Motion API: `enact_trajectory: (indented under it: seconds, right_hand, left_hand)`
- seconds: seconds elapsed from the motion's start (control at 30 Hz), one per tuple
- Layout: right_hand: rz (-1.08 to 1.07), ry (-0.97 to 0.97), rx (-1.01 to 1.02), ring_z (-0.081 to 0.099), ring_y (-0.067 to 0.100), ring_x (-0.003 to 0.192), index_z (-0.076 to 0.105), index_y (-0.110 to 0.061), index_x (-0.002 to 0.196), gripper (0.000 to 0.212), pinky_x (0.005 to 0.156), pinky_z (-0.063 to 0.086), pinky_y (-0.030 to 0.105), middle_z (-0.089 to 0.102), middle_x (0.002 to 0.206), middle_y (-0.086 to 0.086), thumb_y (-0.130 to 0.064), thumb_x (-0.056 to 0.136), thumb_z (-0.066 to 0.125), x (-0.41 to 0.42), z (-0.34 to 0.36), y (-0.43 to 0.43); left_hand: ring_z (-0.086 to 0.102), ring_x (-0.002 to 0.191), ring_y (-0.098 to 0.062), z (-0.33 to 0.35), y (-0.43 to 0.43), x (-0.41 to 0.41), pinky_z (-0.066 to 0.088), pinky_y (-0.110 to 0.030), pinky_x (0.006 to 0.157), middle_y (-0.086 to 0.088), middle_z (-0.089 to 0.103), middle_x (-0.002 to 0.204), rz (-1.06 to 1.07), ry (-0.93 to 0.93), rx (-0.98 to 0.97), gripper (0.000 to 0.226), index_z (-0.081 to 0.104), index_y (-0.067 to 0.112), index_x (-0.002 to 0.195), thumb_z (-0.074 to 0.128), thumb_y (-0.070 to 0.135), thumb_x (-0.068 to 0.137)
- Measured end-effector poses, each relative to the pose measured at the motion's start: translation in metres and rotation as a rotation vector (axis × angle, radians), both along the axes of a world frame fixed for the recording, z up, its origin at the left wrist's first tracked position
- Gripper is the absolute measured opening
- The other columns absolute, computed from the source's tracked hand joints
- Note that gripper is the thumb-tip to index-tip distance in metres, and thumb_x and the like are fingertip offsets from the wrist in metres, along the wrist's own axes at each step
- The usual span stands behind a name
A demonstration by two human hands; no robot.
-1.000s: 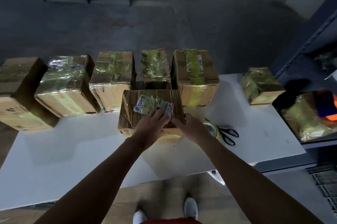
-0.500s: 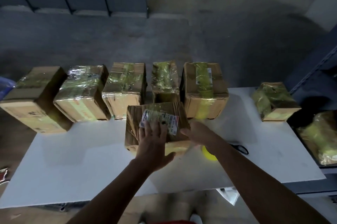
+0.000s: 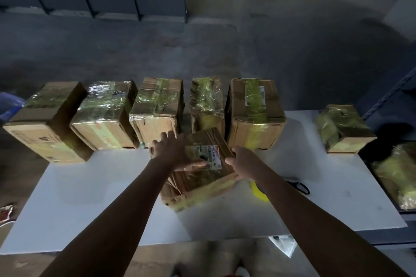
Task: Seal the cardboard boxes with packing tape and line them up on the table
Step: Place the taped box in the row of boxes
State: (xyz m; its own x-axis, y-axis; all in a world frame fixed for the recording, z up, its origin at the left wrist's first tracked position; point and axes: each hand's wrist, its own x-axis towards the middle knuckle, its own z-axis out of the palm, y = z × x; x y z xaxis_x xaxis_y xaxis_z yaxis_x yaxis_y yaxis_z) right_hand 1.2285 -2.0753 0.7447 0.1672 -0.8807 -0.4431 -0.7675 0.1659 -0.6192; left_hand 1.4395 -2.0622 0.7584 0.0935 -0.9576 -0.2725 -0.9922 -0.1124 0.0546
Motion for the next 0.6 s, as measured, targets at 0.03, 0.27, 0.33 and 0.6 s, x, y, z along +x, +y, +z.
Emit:
enact_trajectory:
  seconds: [0.03,0.27,0.33,0.6]
  right_hand:
    - [-0.011,-0.006,-0.084,0.062,0.027,0.092,0.055,-0.004,0.12,0.031,0.068,0.054,0.034,0.062,0.109,0.015,-0.019,0.093,0.057,0.001,0.0,-0.002]
    - [-0.081,-0.003,-0.405,0.054,0.027,0.105,0.055,-0.005,0.12,0.034,0.079,0.042,0.028,0.053,0.118,0.014,-0.018,0.09,0.06,0.016,-0.004,-0.011]
    - [-0.054,0.014,-0.436,0.047,0.027,0.118,0.045,-0.006,0.134,0.05,0.093,0.042,0.034,0.045,0.131,0.014,-0.029,0.093,0.057,0.027,-0.008,-0.003]
    - [-0.002,0.258,-0.585,0.032,0.032,0.139,0.037,-0.009,0.144,0.061,0.111,0.032,0.045,0.033,0.15,0.017,-0.043,0.094,0.045,0.05,-0.033,0.025]
  left_hand:
    - [0.037,0.13,-0.034,0.0,0.004,-0.002,0.031,-0.052,0.106,-0.015,0.042,0.139,0.03,-0.022,0.01,0.104,0.037,0.023,0.14,0.054,0.088,0.061]
    - [0.064,0.082,-0.019,-0.018,0.036,-0.012,0.042,-0.028,0.067,-0.001,0.066,0.088,0.213,0.144,0.096,0.089,0.064,0.012,0.097,0.031,0.091,0.071]
    - [0.063,0.086,-0.021,-0.023,0.039,-0.014,0.042,-0.029,0.067,-0.003,0.065,0.095,0.26,0.201,0.027,0.082,0.058,0.01,0.106,0.037,0.084,0.077]
    - [0.066,0.086,-0.023,-0.039,0.034,-0.026,0.056,-0.034,0.069,-0.008,0.065,0.105,0.399,0.768,-0.132,0.044,0.045,0.009,0.117,0.048,0.047,0.095]
